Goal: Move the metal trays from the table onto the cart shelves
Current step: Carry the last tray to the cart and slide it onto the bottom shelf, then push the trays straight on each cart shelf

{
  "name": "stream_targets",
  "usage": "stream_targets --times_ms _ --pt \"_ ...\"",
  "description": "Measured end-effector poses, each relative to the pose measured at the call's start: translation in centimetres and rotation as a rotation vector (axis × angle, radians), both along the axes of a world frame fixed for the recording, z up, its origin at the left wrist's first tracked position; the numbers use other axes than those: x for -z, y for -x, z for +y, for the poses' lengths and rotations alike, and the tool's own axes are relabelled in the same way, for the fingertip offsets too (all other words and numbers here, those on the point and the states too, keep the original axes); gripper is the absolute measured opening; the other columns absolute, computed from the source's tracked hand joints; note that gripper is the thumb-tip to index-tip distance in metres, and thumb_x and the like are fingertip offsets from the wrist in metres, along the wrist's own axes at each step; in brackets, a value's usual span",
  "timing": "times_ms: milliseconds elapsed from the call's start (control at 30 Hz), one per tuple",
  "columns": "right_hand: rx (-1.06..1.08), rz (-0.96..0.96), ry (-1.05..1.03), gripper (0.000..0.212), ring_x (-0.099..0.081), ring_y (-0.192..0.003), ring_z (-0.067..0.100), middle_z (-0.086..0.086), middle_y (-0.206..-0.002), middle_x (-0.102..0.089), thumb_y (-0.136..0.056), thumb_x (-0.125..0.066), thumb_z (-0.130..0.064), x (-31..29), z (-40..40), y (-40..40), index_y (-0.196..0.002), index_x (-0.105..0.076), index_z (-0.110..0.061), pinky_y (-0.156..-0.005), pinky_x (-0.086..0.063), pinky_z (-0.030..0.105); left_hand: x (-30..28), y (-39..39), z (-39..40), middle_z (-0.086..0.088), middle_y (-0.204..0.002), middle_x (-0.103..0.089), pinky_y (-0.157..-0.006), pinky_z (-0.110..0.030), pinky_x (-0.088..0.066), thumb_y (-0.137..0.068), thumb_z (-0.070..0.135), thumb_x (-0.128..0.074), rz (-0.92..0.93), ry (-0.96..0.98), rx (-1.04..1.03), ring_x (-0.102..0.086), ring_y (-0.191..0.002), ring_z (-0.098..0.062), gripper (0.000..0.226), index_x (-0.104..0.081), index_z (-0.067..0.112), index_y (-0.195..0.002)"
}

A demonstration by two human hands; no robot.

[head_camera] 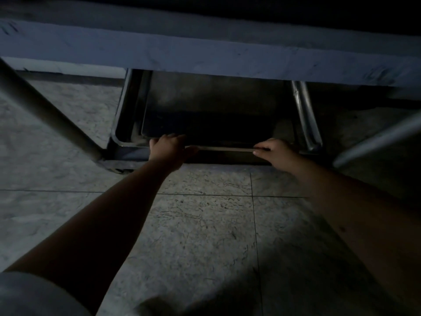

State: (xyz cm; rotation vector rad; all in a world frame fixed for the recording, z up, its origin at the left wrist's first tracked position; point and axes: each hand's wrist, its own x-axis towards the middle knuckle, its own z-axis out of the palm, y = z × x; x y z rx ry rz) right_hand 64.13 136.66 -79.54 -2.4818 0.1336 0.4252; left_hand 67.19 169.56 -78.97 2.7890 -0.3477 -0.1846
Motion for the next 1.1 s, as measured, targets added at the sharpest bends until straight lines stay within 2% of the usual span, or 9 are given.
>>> stream_targets --times_ms 167,267,367,433,533,633,733,867,1100 --pt "0.017 -0.152 0.074 0.034 -0.056 -0.106 0.021 -0.001 -0.108 -0.063 -0.087 -0.058 -0.045 0.8 0.4 1.0 -0.113 -0.067 -0.025 -0.094 -0.046 0.043 -0.3 0.2 -0.2 -0.005 -0.118 -0.066 -0.092 -0.043 -0.030 -0.092 0.061 -0.051 0.011 -0.028 -0.022 -0.055 -0.114 -0.029 0.043 -0.065 0.027 -0.114" --pt "0.025 -0.139 0.191 0.043 -0.045 -0.126 0.025 -0.003 -0.128 -0.058 -0.086 -0.055 -0.053 0.2 0.7 1.1 -0.121 -0.062 -0.030 -0.103 -0.035 0.050 -0.6 1.2 -0.7 -0.008 -0.137 -0.055 -0.102 -0.047 -0.026 -0.092 0.061 -0.049 0.013 -0.046 -0.056 -0.043 -0.132 -0.029 0.053 -0.056 0.029 -0.133" --pt "0.063 -0.082 0.458 0.075 -0.013 -0.145 0.023 -0.005 -0.158 -0.023 -0.076 -0.048 -0.072 -1.5 2.0 2.8 -0.142 -0.033 -0.039 -0.107 -0.017 0.057 -1.9 3.5 -1.2 -0.009 -0.165 -0.018 -0.114 -0.059 -0.016 -0.086 0.075 -0.041 0.055 -0.036 -0.046 -0.009 -0.152 -0.029 0.083 -0.022 0.032 -0.155" --pt "0.038 -0.008 0.471 0.097 0.002 -0.147 0.023 -0.005 -0.161 0.000 -0.067 -0.042 -0.084 -3.7 3.3 5.3 -0.147 -0.013 -0.039 -0.108 -0.013 0.060 -3.6 5.9 -1.6 -0.006 -0.168 0.002 -0.116 -0.062 -0.009 -0.079 0.087 -0.029 0.101 -0.090 -0.025 0.006 -0.153 -0.029 0.095 -0.006 0.037 -0.157" --pt "-0.045 0.037 0.484 0.112 0.011 -0.146 0.023 -0.004 -0.160 0.015 -0.056 -0.033 -0.092 -8.9 4.8 9.7 -0.148 -0.001 -0.037 -0.109 -0.011 0.060 -8.6 9.9 -1.9 -0.002 -0.164 0.020 -0.115 -0.064 -0.002 -0.070 0.097 -0.012 0.144 -0.188 0.034 0.019 -0.150 -0.027 0.102 0.009 0.042 -0.154" --pt "-0.078 0.068 0.515 0.116 0.014 -0.146 0.022 -0.003 -0.159 0.019 -0.053 -0.025 -0.096 -17.0 6.1 14.1 -0.148 0.003 -0.036 -0.111 -0.009 0.059 -16.8 13.8 -1.4 -0.002 -0.160 0.030 -0.115 -0.064 0.001 -0.066 0.098 -0.004 0.174 -0.248 0.065 0.028 -0.146 -0.026 0.104 0.019 0.044 -0.151" --pt "-0.101 0.086 0.491 0.113 0.026 -0.143 0.021 -0.002 -0.155 0.032 -0.056 -0.017 -0.098 -27.5 6.7 17.9 -0.146 0.017 -0.038 -0.113 -0.003 0.058 -28.0 17.2 -0.8 -0.004 -0.159 0.035 -0.115 -0.063 0.006 -0.064 0.098 0.003 0.204 -0.270 0.072 0.032 -0.145 -0.029 0.101 0.032 0.043 -0.144" --pt "-0.126 0.050 0.463 0.111 0.032 -0.139 0.019 -0.005 -0.148 0.043 -0.056 -0.008 -0.099 -43.9 6.8 21.6 -0.144 0.021 -0.038 -0.113 0.005 0.054 -45.1 21.0 -1.5 -0.004 -0.158 0.038 -0.117 -0.062 0.005 -0.064 0.097 0.004 0.208 -0.287 0.054 0.033 -0.145 -0.029 0.104 0.031 0.040 -0.146" --pt "-0.100 -0.145 0.415 0.114 0.033 -0.138 0.014 -0.011 -0.143 0.048 -0.052 -0.014 -0.100 -70.6 7.1 23.6 -0.144 0.019 -0.042 -0.108 0.013 0.049 -71.4 23.7 -2.6 0.000 -0.159 0.029 -0.119 -0.059 -0.002 -0.060 0.098 0.004 -0.043 -0.279 -0.025 0.027 -0.146 -0.024 0.108 0.025 0.040 -0.148"
